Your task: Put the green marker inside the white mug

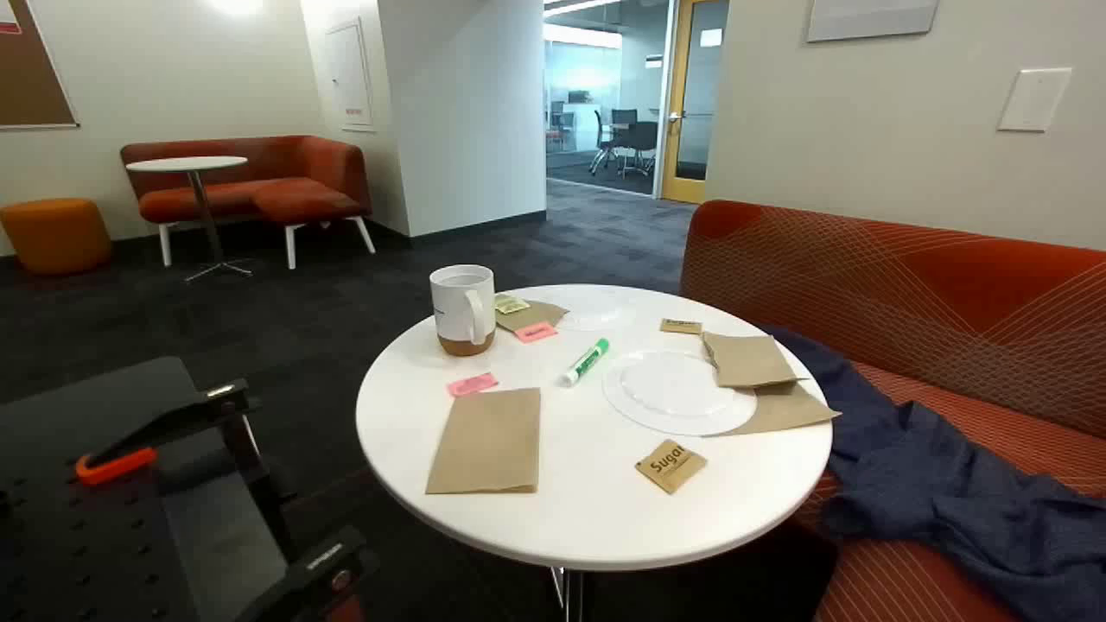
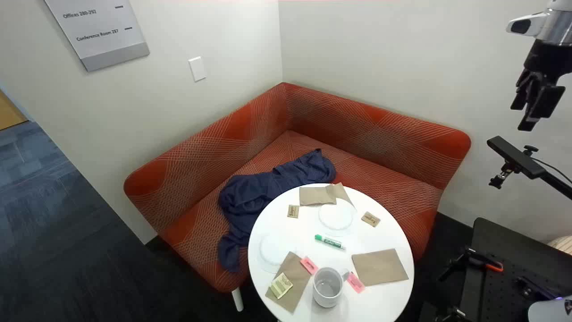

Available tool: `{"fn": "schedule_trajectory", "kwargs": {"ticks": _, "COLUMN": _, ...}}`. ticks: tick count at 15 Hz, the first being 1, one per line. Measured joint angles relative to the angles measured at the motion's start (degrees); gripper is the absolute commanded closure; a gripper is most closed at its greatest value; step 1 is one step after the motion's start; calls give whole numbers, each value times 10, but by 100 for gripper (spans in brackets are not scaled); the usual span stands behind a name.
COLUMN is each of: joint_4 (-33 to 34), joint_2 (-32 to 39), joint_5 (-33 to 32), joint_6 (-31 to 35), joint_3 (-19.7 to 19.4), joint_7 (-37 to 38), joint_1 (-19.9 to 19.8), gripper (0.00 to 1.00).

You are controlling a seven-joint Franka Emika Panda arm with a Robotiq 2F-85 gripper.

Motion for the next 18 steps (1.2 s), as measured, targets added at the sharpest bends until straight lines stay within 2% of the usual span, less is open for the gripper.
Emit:
{"fn": "schedule_trajectory", "kwargs": {"ticks": 11, "joint_4": 0, "joint_2": 2, "joint_5": 1, "joint_6": 4, "joint_3": 0, "joint_7": 0, "joint_1": 2, "gripper": 0}}
{"fn": "schedule_trajectory", "kwargs": {"ticks": 18, "joint_4": 0, "joint_2": 53, "joint_5": 27, "joint_6": 79, "joint_3": 18, "joint_7": 4, "joint_1": 39, "gripper": 0}}
